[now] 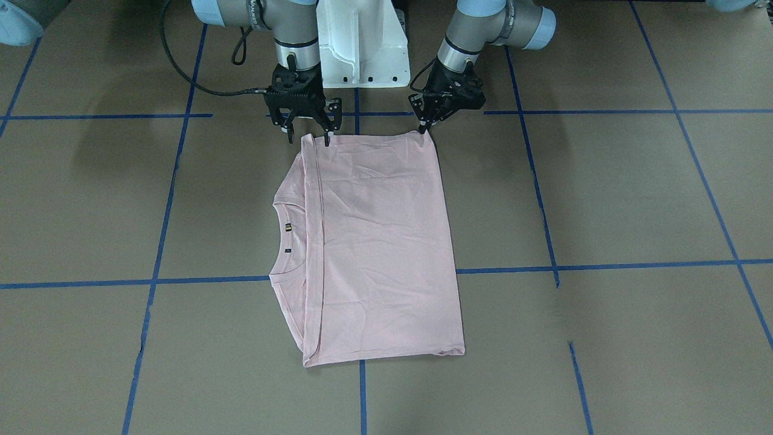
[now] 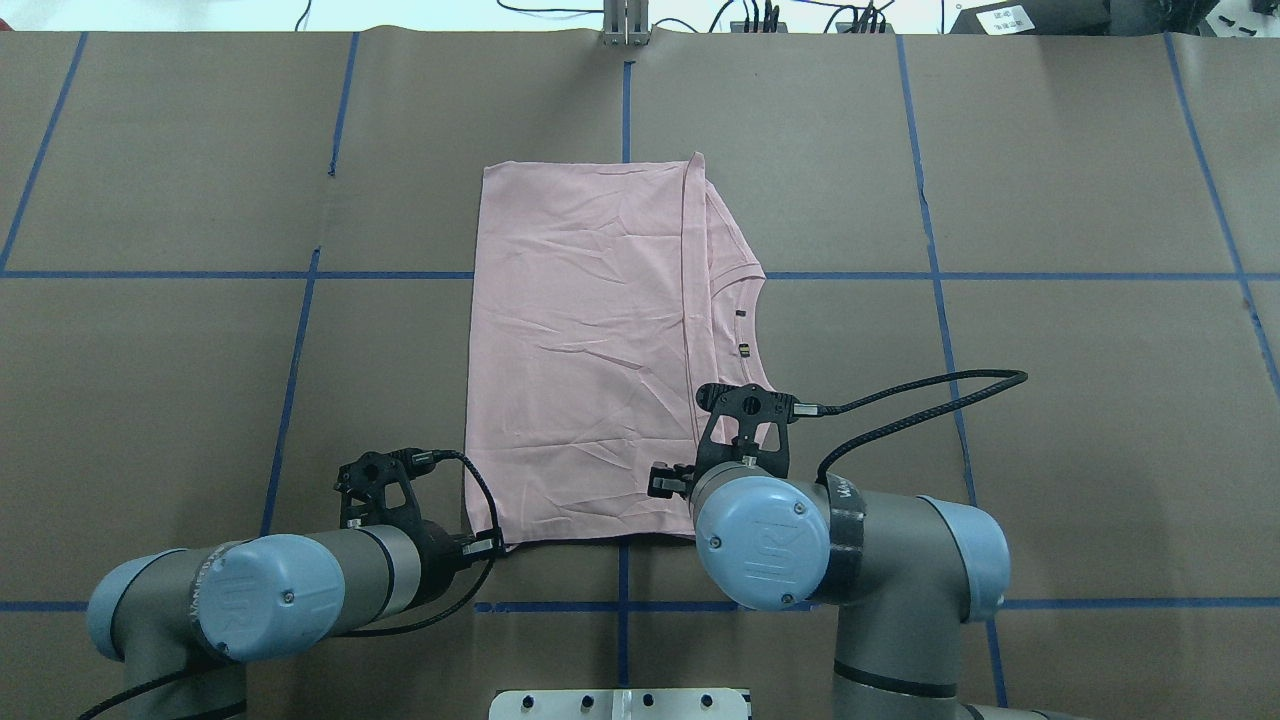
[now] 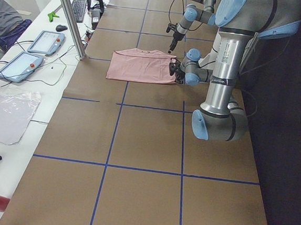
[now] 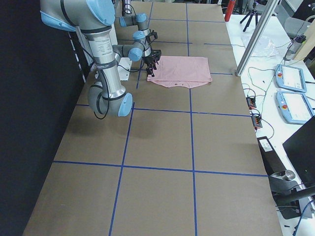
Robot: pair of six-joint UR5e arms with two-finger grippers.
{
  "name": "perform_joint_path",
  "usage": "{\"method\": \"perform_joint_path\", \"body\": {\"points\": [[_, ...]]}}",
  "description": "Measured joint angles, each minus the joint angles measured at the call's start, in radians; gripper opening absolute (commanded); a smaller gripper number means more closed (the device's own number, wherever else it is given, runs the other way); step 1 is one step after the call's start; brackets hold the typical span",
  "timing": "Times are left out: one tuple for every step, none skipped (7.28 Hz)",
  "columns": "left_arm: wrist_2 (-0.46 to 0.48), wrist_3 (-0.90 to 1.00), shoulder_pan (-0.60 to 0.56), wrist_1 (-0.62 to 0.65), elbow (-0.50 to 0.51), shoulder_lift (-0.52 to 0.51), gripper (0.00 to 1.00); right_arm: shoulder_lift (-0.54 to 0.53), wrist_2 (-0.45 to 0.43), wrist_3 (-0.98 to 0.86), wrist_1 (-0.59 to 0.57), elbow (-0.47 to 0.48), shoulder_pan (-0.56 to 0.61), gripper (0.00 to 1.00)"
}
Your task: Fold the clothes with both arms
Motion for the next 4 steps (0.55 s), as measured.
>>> {"method": "perform_joint_path", "body": {"points": [[0.001, 0.000, 0.000, 0.000, -0.001, 0.000, 0.00, 0.016, 0.002, 0.009, 0.000, -0.030, -0.002, 0.78], [0.001, 0.000, 0.000, 0.000, -0.001, 0.001, 0.00, 0.022, 0.003, 0.014, -0.001, -0.044, -0.007, 0.77], [0.002, 0.000, 0.000, 0.000, -0.001, 0.001, 0.00, 0.022, 0.003, 0.017, -0.003, -0.050, -0.013, 0.77], [0.002, 0.000, 0.000, 0.000, -0.001, 0.001, 0.00, 0.021, 0.003, 0.021, -0.004, -0.052, -0.020, 0.76]]}}
